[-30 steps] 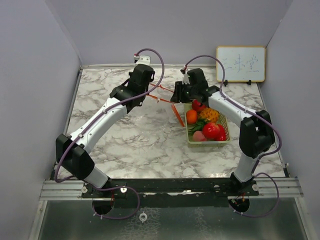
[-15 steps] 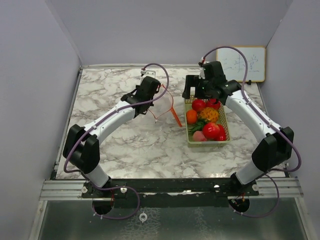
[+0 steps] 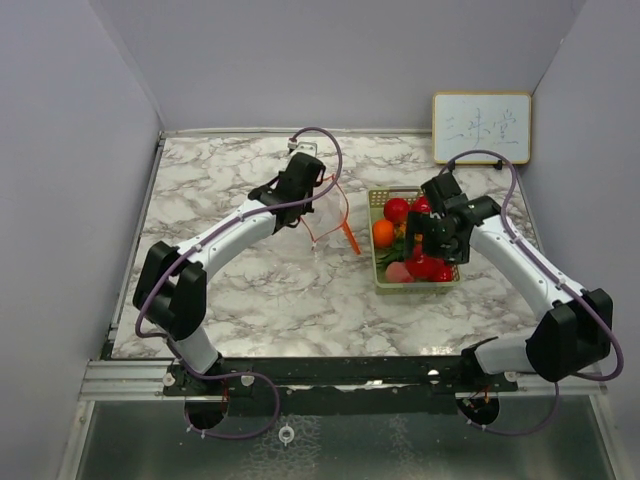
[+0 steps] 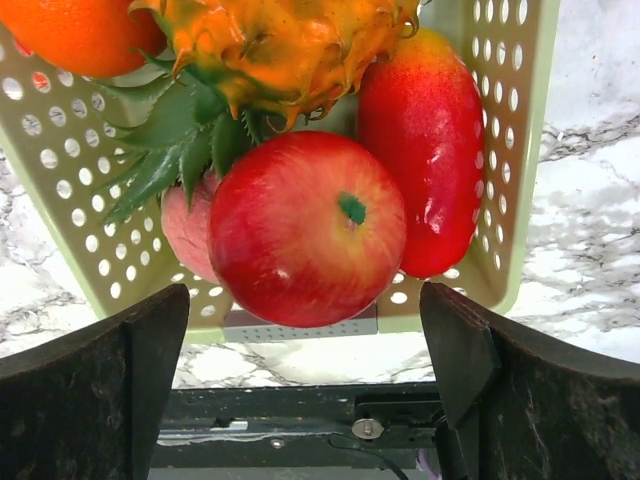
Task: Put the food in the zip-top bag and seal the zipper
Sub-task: Pick up the fake fruit from the bin, then place the fake fruit in the zipper food storage bag.
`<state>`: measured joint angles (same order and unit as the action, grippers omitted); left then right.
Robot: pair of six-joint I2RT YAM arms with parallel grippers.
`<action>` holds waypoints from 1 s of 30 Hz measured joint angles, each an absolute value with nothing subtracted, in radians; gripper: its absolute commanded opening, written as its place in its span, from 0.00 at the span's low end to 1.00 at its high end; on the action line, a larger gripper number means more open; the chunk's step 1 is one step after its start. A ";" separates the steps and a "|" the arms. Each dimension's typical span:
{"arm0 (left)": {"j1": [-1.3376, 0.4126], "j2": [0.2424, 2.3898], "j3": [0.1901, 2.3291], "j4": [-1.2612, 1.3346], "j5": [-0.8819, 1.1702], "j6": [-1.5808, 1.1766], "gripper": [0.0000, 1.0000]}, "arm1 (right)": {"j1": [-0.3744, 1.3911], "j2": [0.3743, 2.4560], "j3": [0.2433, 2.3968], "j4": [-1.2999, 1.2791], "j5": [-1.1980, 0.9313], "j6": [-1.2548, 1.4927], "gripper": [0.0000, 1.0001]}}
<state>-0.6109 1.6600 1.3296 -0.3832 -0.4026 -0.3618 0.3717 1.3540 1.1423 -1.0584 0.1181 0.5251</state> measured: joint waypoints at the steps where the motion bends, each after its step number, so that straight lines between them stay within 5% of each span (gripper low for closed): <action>1: -0.611 1.664 1.332 -0.383 -0.399 -0.363 0.00 | 0.372 1.355 1.138 -1.057 0.118 0.528 1.00; 7: -0.613 1.670 1.349 -0.382 -0.389 -0.368 0.00 | 0.372 1.405 1.073 -0.995 0.118 0.527 0.99; 12: -0.617 1.670 1.350 -0.382 -0.382 -0.372 0.00 | 0.372 1.463 1.075 -0.934 0.115 0.511 0.59; 16: -0.617 1.670 1.350 -0.382 -0.382 -0.373 0.00 | 0.373 1.477 1.106 -0.931 0.115 0.492 0.46; 24: -0.618 1.670 1.360 -0.384 -0.382 -0.384 0.00 | 0.373 1.459 1.416 -0.945 -0.031 0.429 0.46; 30: -0.618 1.670 1.401 -0.397 -0.363 -0.400 0.00 | 0.373 1.473 1.475 -0.712 -0.271 0.444 0.48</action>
